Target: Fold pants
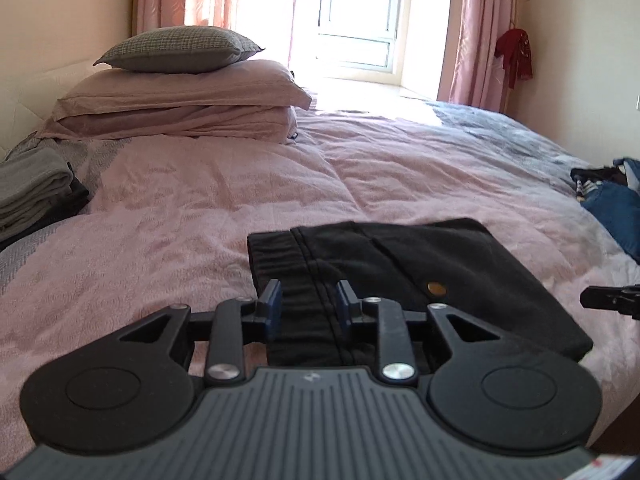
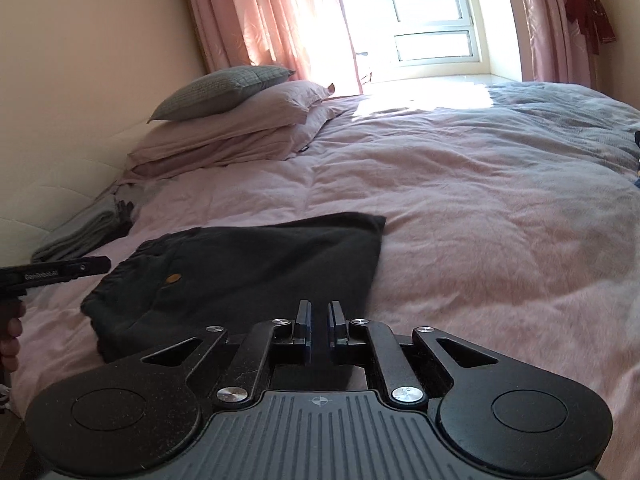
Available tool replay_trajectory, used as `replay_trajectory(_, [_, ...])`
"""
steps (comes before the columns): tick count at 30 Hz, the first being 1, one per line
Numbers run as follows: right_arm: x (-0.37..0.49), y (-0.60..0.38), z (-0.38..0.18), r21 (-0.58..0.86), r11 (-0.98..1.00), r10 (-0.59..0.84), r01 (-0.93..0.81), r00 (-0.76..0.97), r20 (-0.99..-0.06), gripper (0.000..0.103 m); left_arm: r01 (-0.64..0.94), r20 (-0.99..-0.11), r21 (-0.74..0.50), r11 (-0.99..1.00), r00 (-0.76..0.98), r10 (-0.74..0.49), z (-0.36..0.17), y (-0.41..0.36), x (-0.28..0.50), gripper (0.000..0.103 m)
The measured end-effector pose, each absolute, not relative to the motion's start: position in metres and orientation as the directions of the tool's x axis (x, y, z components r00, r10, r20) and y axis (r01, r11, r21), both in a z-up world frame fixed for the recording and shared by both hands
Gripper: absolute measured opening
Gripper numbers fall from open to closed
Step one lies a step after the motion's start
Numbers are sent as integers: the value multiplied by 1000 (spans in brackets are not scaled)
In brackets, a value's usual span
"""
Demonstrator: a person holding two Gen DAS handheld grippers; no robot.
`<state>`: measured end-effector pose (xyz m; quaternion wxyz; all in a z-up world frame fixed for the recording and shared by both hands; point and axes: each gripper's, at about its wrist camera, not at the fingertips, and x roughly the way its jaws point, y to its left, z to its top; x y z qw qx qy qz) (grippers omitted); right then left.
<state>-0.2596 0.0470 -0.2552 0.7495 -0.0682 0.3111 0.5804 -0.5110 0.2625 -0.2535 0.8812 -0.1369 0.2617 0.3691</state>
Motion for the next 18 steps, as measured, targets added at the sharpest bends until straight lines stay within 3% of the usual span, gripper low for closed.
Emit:
replay_trajectory(4, [-275,72,-283,218,339,754,-915,125,-645,3,-752,-624,-69,655,545,560,-277,267,-504,27])
replay_trajectory(10, [-281,94,-278,137,362,692,-922,167,-703,7,-800,-665,-5,600,450,596,-254,255,-493,28])
replay_trajectory(12, [-286,95,-273,111,377,677,-920,191,-710,17,-800,-670,-1,600,446,593,-246,245,-491,35])
replay_trajectory(14, [-289,90,-267,110,391,677,-914,204,-707,52,-794,-680,-6,607,449,579,-239,236,-489,40])
replay_trajectory(15, [-290,87,-263,127,393,686,-911,198,-700,61,-790,-683,0,613,448,577,-237,230,-488,44])
replay_trajectory(16, [-291,84,-260,153,389,698,-908,182,-693,68,-785,-683,10,619,447,577,-233,224,-486,47])
replay_trajectory(18, [-295,80,-252,199,382,711,-902,150,-687,69,-776,-688,34,630,439,578,-229,215,-482,56])
